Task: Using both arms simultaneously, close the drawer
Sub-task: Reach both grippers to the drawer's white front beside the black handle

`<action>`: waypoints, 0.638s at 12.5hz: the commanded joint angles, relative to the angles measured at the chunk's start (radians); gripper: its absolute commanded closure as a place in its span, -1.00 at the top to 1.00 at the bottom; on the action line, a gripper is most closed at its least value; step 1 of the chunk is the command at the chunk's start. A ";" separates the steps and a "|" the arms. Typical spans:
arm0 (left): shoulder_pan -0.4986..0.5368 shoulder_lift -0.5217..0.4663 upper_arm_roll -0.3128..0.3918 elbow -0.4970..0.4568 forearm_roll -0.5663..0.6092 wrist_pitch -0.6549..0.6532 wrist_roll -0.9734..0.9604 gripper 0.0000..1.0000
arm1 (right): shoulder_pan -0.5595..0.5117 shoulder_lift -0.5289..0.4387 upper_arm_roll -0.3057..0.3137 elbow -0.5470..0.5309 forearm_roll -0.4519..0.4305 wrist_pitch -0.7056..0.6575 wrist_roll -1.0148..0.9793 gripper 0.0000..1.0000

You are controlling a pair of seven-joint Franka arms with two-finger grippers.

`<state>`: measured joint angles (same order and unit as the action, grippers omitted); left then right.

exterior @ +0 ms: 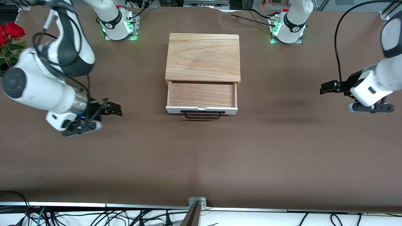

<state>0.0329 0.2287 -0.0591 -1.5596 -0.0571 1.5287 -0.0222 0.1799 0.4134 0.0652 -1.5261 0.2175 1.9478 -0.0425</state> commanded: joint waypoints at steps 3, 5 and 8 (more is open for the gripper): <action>-0.072 0.049 -0.028 0.042 -0.001 -0.009 -0.031 1.00 | 0.139 0.154 -0.005 0.046 0.060 0.236 0.133 1.00; -0.103 0.089 -0.030 0.044 -0.140 0.002 -0.148 1.00 | 0.173 0.191 -0.005 0.064 0.062 0.283 0.168 1.00; -0.135 0.188 -0.030 0.038 -0.343 0.169 -0.160 1.00 | 0.229 0.231 -0.005 0.104 0.063 0.283 0.236 1.00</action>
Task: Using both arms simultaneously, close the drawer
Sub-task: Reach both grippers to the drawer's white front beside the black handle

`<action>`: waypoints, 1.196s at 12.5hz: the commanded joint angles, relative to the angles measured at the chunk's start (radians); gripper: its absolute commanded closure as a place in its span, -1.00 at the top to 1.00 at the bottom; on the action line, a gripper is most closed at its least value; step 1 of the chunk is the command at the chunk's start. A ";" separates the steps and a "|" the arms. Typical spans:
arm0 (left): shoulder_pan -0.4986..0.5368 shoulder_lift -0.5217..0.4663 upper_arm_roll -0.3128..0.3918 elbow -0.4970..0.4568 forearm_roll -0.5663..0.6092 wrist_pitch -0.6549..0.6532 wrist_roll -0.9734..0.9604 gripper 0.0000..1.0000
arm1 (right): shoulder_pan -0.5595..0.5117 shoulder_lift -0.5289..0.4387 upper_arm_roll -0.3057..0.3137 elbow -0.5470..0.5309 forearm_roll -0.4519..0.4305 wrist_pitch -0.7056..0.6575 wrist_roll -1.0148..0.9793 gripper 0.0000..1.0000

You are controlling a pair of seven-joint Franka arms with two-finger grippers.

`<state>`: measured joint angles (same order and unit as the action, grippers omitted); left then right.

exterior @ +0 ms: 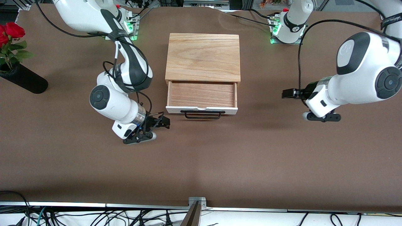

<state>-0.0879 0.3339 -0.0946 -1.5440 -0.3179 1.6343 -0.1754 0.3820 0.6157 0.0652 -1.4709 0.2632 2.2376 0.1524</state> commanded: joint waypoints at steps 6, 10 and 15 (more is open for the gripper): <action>-0.137 0.229 0.006 0.028 -0.234 0.396 -0.013 1.00 | 0.057 0.047 -0.004 0.047 0.137 -0.070 0.047 1.00; -0.182 0.258 0.006 0.028 -0.247 0.476 -0.015 1.00 | 0.061 0.050 0.019 0.046 0.139 -0.145 0.047 1.00; -0.256 0.284 0.006 0.027 -0.297 0.538 -0.015 1.00 | 0.061 0.049 0.030 0.047 0.140 -0.214 0.050 1.00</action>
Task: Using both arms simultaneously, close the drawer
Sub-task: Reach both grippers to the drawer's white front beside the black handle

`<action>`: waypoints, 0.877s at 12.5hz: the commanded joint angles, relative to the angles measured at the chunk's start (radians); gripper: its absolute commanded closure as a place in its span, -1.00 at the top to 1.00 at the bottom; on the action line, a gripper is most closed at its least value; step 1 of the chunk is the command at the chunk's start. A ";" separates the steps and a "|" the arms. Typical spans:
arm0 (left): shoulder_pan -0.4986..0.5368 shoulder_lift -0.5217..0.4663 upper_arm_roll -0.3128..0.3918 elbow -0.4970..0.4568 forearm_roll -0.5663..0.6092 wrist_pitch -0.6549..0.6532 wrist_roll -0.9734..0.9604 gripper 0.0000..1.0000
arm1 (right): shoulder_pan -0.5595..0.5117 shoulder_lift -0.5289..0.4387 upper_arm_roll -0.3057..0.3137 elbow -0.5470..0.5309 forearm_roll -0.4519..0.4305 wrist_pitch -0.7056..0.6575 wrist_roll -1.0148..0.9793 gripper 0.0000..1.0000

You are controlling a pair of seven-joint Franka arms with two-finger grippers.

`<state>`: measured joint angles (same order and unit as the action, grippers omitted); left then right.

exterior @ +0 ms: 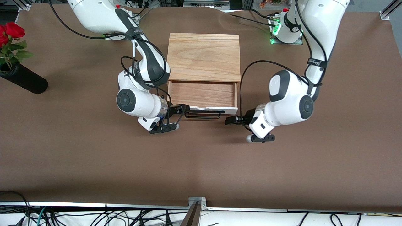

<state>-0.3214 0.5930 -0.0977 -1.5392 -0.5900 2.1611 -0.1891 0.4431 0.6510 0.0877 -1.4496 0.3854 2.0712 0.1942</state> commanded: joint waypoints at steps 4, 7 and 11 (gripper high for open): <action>-0.077 0.041 0.009 0.004 -0.025 -0.006 -0.015 1.00 | 0.000 0.013 0.007 0.025 0.017 -0.074 0.008 1.00; -0.091 0.034 0.009 0.005 -0.014 -0.113 -0.029 1.00 | 0.002 0.010 0.009 0.026 0.017 -0.106 0.007 1.00; -0.090 0.030 0.012 0.004 -0.010 -0.211 -0.026 1.00 | 0.002 0.006 0.032 0.028 0.017 -0.170 0.010 1.00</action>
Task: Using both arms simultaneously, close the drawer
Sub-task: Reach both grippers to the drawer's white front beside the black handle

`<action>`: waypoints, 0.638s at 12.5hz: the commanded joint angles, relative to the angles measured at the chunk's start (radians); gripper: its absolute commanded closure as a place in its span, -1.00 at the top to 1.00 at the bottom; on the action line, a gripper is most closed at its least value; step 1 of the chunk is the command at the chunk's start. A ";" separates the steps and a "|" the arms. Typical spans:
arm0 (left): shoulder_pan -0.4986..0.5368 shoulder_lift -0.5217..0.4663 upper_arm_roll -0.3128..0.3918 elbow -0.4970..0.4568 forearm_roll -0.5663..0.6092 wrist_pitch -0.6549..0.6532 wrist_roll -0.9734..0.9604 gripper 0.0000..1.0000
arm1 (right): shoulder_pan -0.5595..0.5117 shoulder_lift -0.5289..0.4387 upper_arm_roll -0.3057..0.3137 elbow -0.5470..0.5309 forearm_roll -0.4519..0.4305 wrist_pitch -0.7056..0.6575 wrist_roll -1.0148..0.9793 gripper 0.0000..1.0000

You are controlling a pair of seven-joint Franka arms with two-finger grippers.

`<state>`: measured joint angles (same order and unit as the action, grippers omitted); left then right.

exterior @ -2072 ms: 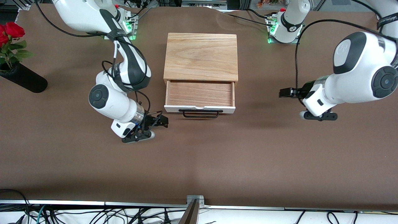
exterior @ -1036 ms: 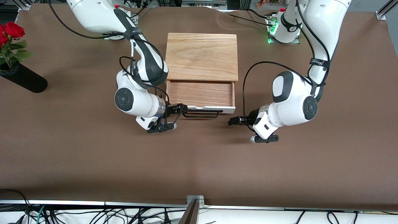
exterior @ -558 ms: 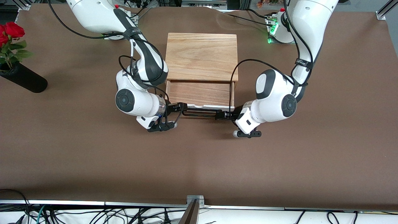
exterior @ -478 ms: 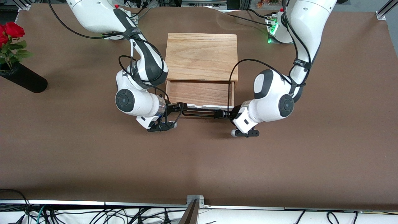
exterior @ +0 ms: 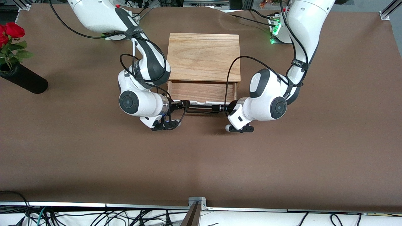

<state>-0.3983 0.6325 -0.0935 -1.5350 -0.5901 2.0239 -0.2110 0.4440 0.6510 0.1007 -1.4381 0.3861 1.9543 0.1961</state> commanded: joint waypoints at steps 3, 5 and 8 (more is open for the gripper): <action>-0.017 -0.010 0.008 -0.002 -0.010 -0.149 -0.004 1.00 | 0.001 0.004 0.031 0.016 0.016 -0.135 0.006 1.00; -0.016 -0.011 0.008 -0.004 -0.010 -0.203 -0.002 1.00 | 0.001 0.004 0.031 0.016 0.016 -0.195 0.005 1.00; -0.016 -0.014 0.008 -0.005 0.027 -0.252 -0.004 1.00 | 0.001 0.004 0.031 0.016 0.016 -0.285 0.002 1.00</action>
<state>-0.4066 0.6323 -0.0947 -1.5355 -0.5874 1.8044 -0.2111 0.4475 0.6510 0.1262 -1.4365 0.3880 1.7514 0.1961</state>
